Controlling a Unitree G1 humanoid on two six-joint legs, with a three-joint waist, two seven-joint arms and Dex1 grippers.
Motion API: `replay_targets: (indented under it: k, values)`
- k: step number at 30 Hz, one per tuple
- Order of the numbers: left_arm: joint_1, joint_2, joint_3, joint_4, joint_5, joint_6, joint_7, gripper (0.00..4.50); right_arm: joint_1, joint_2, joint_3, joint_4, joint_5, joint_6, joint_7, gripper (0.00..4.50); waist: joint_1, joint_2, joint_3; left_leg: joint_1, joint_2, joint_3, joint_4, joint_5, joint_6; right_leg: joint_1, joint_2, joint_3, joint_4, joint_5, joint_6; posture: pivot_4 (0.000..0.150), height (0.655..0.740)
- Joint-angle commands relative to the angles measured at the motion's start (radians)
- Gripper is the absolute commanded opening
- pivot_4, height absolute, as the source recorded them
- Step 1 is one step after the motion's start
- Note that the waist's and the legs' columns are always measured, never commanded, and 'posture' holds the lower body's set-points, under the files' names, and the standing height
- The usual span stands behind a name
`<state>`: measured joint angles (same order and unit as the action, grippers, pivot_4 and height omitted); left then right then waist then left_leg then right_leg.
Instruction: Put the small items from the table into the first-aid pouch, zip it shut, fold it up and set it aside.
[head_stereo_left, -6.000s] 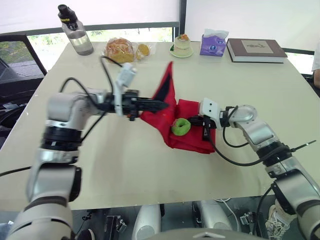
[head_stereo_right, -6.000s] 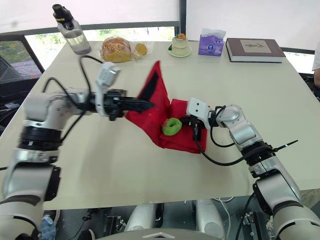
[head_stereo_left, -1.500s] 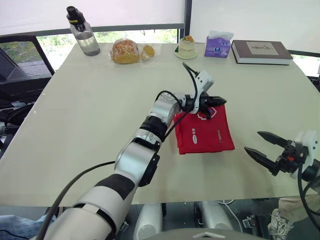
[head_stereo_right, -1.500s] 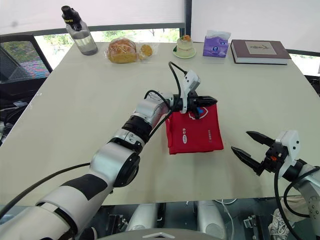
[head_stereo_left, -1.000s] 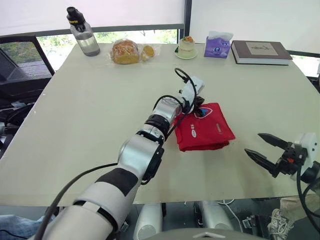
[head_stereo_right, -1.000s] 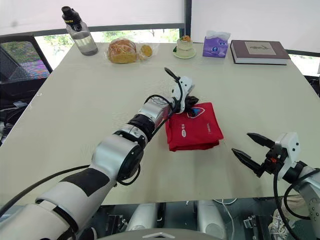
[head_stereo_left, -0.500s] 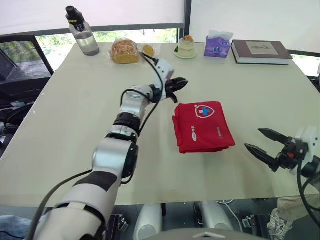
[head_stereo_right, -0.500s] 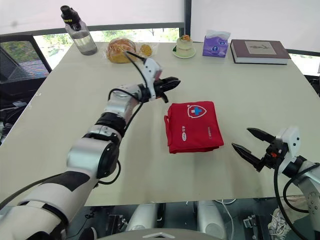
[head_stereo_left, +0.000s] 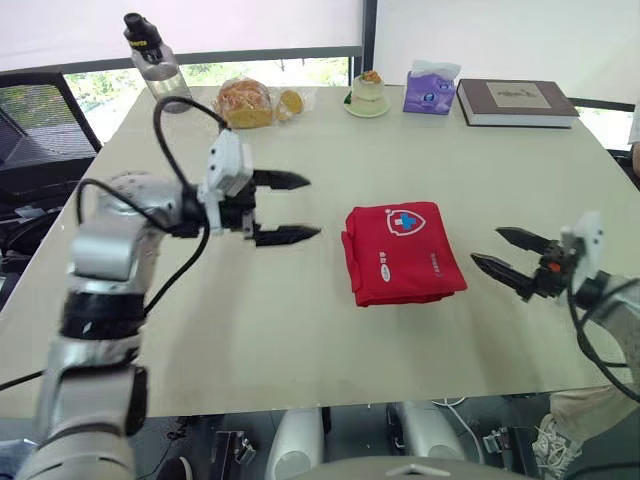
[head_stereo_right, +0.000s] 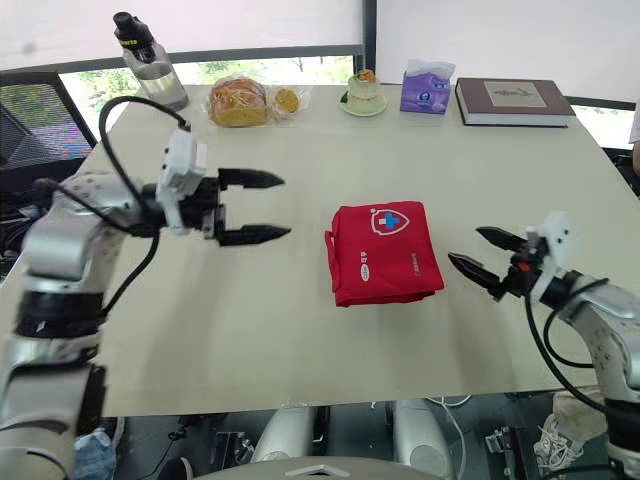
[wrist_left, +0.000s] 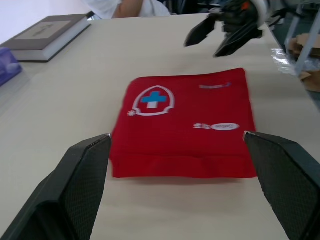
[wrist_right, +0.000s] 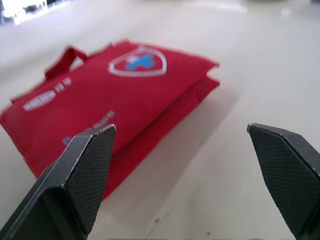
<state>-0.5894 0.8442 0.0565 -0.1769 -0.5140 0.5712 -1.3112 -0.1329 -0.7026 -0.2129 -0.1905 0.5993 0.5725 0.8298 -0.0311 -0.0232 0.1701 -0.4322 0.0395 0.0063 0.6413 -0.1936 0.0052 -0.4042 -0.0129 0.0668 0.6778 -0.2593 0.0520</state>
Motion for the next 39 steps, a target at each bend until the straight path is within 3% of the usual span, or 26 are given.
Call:
replay_targets:
  k: [1, 6, 13, 18, 20, 26, 34, 39]
  values:
    - [0.047, 0.051, 0.059, -0.173, -0.096, 0.103, 0.039, 4.48, -0.068, -0.006, 0.022, -0.001, 0.034, 0.145, -0.050, 4.50, 0.001, 0.000, 0.000, 0.000, 0.000, 0.000, 0.000, 0.000, 0.000, 0.000, 0.000, 0.000, 0.000, 0.000, 0.000, 0.150, 0.7400]
    - [0.093, 0.068, 0.086, -0.255, -0.127, 0.140, 0.117, 4.48, -0.143, 0.012, 0.045, 0.032, 0.091, 0.338, -0.089, 4.50, -0.002, -0.001, 0.001, 0.000, 0.000, 0.000, 0.000, 0.000, 0.000, 0.000, 0.001, 0.001, 0.000, 0.000, 0.001, 0.150, 0.7400]
    - [0.097, 0.063, 0.100, -0.303, -0.178, 0.183, 0.191, 4.48, -0.144, 0.035, 0.109, 0.048, 0.112, 0.454, -0.081, 4.50, -0.006, -0.001, 0.001, 0.000, 0.000, 0.000, 0.000, 0.000, 0.000, 0.000, 0.001, 0.001, 0.000, -0.001, 0.002, 0.150, 0.7400]
    - [0.097, 0.082, 0.124, -0.322, -0.215, 0.209, 0.232, 4.50, -0.155, 0.098, 0.094, 0.020, 0.187, 0.554, -0.106, 2.85, -0.011, -0.001, 0.001, 0.000, 0.001, 0.000, 0.000, 0.000, 0.000, 0.000, 0.002, 0.001, 0.000, -0.001, 0.003, 0.150, 0.7400]
    - [0.097, 0.083, 0.125, -0.317, -0.217, 0.206, 0.243, 4.50, -0.156, 0.123, 0.084, 0.011, 0.219, 0.600, -0.120, 1.65, -0.011, -0.001, 0.001, 0.000, 0.001, 0.000, -0.001, 0.000, 0.000, 0.000, 0.002, 0.001, 0.000, -0.001, 0.003, 0.150, 0.7400]
    - [0.079, 0.088, 0.122, -0.280, -0.203, 0.184, 0.247, 4.50, -0.170, 0.202, 0.024, -0.003, 0.268, 0.655, -0.211, 0.04, -0.011, -0.001, 0.001, 0.000, 0.001, 0.000, -0.001, 0.000, 0.000, 0.000, 0.002, 0.001, 0.000, -0.001, 0.003, 0.150, 0.7400]
    - [0.032, 0.053, 0.098, -0.226, -0.185, 0.154, 0.277, 4.50, -0.336, 0.412, -0.171, 0.166, 0.192, 0.451, -0.536, 0.04, -0.005, -0.001, 0.002, -0.001, 0.001, 0.002, -0.001, 0.000, 0.000, -0.003, 0.002, 0.003, 0.000, 0.000, 0.002, 0.150, 0.7400]
    - [-0.023, 0.032, 0.078, -0.174, -0.157, 0.130, 0.297, 4.50, -0.478, 0.517, -0.283, 0.331, 0.123, 0.199, -0.729, 0.04, -0.008, -0.001, 0.003, -0.004, 0.000, 0.003, -0.002, 0.000, 0.000, -0.005, 0.001, 0.003, 0.000, 0.001, 0.001, 0.150, 0.7400]
